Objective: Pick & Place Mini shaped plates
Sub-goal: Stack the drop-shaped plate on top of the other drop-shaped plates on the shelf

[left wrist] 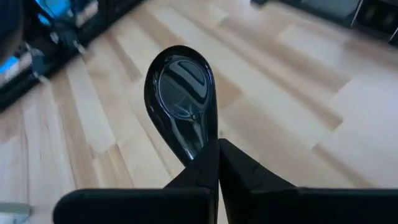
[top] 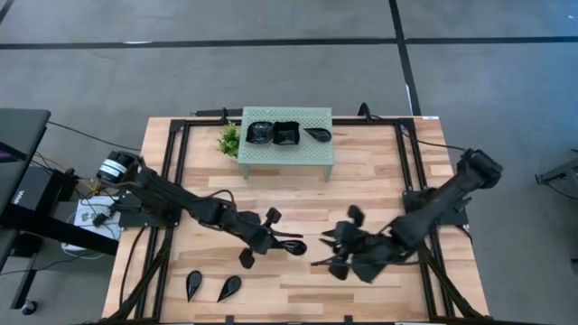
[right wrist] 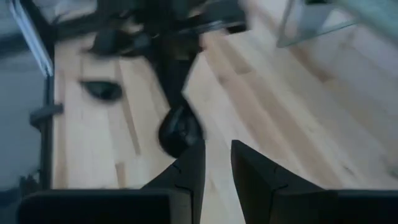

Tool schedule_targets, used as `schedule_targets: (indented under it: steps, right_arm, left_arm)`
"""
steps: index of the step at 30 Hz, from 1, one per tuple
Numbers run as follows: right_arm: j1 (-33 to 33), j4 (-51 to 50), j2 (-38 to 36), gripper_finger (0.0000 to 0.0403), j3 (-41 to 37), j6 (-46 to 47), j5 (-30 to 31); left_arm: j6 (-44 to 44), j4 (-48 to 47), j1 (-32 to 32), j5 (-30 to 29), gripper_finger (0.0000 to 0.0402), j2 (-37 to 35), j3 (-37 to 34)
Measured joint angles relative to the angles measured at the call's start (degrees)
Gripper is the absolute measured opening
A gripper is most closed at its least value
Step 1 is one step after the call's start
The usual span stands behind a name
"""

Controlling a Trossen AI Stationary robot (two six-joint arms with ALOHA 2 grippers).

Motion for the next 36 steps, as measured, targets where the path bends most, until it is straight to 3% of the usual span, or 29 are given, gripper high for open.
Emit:
schedule_targets:
  steps: [6,15,36]
  right_arm:
    - [-6.16,9.13,7.45,0.0072,-0.77,-12.0,-14.74]
    - [-13.73,15.41,14.98,0.0072,-0.68,-13.75,-28.67]
    - [-15.38,16.69,17.64,0.0065,-0.68,-17.28,-30.19]
  left_arm:
    - [2.0,-0.5,1.8,-0.17,0.0005,3.21,-0.13]
    - [1.63,-0.9,2.06,-3.13,0.0005,2.85,-0.11]
    - [-1.13,0.17,2.34,-4.57,0.0006,2.78,-0.13]
